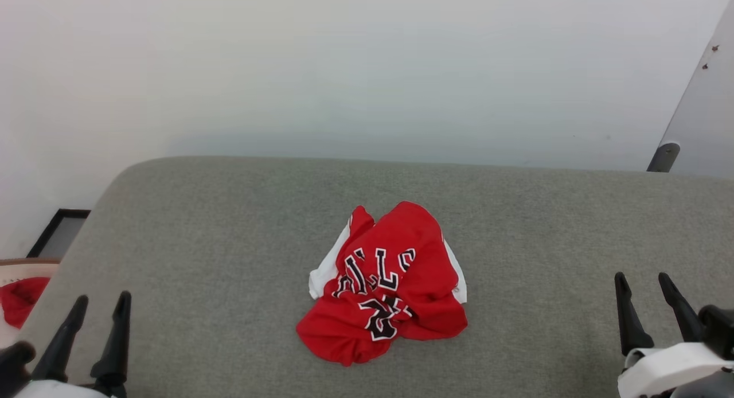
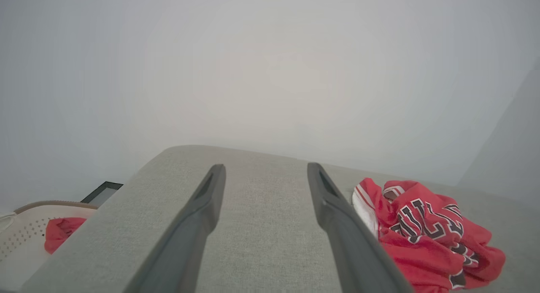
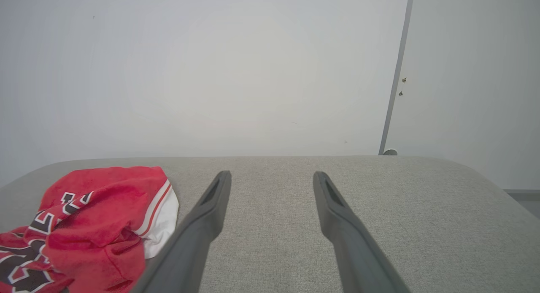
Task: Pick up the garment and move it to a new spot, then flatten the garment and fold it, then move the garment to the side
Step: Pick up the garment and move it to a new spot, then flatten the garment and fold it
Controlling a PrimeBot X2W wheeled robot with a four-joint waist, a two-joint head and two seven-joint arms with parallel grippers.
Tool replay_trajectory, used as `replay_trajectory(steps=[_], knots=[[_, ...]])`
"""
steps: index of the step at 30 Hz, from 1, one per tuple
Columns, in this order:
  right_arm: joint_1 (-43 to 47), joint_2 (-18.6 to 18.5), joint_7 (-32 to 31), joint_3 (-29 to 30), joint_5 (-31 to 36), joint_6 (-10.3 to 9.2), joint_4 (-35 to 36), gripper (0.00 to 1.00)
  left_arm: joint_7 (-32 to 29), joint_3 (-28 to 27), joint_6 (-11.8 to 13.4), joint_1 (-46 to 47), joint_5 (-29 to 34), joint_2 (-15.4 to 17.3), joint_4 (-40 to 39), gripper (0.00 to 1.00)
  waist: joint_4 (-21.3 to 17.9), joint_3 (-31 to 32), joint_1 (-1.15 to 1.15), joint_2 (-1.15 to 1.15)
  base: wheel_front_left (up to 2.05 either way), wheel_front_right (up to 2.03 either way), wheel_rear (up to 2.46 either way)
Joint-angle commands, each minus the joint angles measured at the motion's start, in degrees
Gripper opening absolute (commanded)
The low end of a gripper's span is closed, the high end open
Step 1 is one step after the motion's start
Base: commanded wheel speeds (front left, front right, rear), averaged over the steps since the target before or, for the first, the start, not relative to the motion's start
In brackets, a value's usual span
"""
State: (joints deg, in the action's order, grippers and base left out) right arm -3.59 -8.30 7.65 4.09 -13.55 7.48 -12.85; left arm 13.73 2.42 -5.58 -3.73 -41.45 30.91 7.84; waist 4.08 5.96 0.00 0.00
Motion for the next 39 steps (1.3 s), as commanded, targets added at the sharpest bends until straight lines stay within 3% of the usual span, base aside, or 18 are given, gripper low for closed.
replay_trajectory(steps=[1,12,23,39], knots=[[1.01,0.2,0.28,0.27,0.02,0.02,0.12,1.0,0.52,-0.31,-0.32,-0.49,-0.17,-0.16,0.0,1.0,0.13,0.0,0.0,0.0,0.0,0.0,0.0],[0.75,0.69,-1.04,-0.46,-0.03,0.02,0.68,1.0,0.83,-0.38,-0.74,-0.05,-0.62,-0.46,1.38,1.0,0.64,-0.52,0.0,0.0,0.0,0.0,0.0],[-2.83,-0.73,-5.51,-5.77,-2.04,0.02,0.79,1.0,-0.87,-0.26,2.12,1.53,-1.61,-1.86,1.31,1.0,4.34,-2.04,0.0,0.0,0.0,0.0,0.0],[-9.56,-3.64,-22.79,-6.83,-3.14,0.02,-2.47,1.0,-1.52,3.92,2.38,4.95,-0.34,-4.85,-0.31,1.0,13.86,-7.38,0.0,0.0,0.0,0.0,0.0]])
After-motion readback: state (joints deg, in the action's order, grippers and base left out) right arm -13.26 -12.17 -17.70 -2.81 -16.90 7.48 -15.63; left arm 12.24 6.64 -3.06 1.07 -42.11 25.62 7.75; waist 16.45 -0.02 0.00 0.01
